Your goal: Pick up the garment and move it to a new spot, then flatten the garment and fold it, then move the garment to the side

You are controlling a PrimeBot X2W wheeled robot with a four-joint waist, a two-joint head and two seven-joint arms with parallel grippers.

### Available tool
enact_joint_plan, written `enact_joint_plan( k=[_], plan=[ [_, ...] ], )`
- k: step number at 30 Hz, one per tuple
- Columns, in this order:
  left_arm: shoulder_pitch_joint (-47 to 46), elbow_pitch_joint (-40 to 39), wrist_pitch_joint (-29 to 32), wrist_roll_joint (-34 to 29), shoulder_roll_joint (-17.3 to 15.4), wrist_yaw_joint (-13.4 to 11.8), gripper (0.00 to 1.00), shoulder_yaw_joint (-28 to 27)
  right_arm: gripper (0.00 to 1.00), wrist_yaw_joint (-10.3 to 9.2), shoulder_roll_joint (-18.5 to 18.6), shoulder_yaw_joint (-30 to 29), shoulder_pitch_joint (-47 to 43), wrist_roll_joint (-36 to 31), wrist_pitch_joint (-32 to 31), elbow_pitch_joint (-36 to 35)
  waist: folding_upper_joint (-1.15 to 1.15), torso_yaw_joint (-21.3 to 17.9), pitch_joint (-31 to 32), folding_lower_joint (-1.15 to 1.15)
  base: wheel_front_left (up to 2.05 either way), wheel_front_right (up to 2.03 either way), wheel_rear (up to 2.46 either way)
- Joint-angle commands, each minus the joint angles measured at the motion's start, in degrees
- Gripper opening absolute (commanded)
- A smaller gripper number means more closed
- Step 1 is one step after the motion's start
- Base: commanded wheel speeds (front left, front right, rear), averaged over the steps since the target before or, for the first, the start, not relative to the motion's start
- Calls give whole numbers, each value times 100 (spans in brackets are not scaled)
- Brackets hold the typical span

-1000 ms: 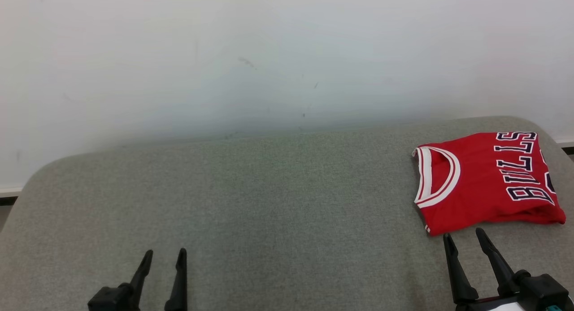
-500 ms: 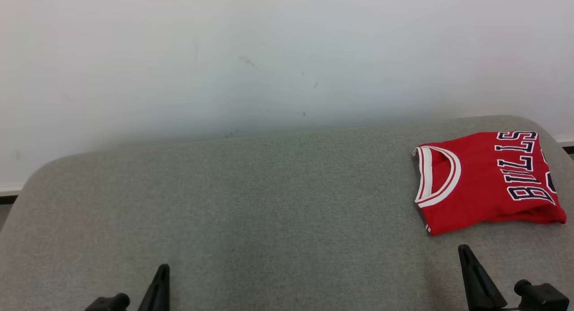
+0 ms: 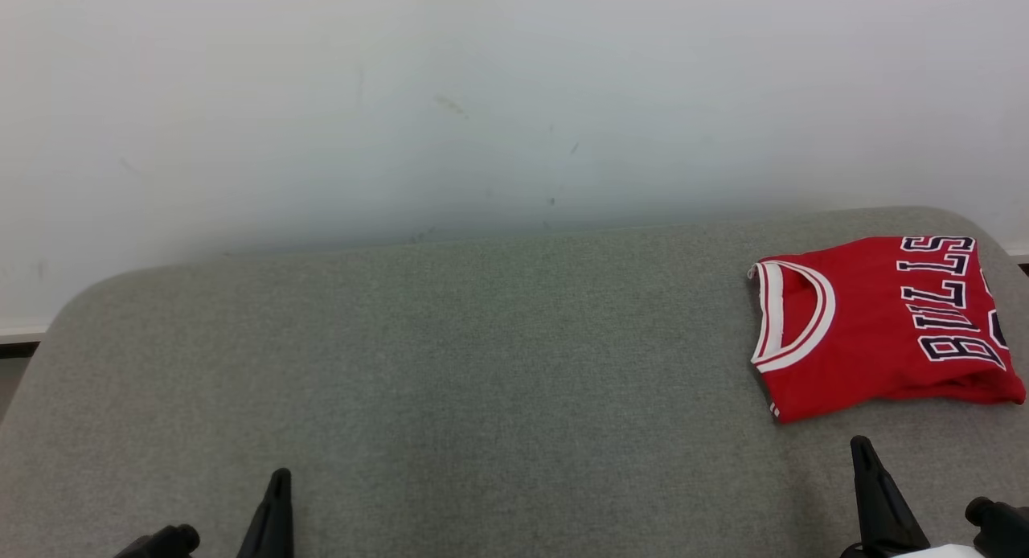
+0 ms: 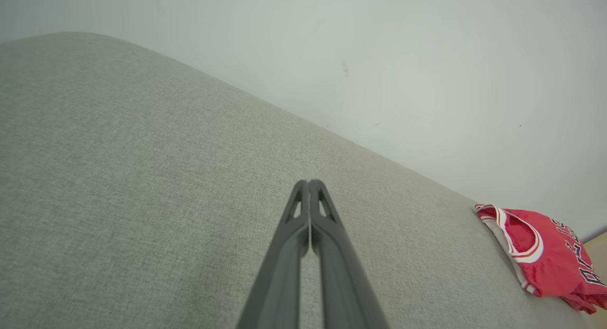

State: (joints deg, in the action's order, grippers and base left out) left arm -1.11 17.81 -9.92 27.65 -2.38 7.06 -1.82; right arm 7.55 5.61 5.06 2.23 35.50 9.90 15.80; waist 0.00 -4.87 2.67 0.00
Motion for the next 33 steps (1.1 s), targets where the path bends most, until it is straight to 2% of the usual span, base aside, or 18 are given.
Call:
enact_joint_plan(
  k=[1,33],
  plan=[
    [-153,-110,59,294,-31,14,0,-42,0,-2,14,-73,165,233,-49,-99,0,7,-4,0,0,0,0],
    [-319,-236,720,2859,-48,33,0,-224,0,-5,-92,-518,288,2513,-701,-144,0,154,-90,0,0,0,0]
  ],
)
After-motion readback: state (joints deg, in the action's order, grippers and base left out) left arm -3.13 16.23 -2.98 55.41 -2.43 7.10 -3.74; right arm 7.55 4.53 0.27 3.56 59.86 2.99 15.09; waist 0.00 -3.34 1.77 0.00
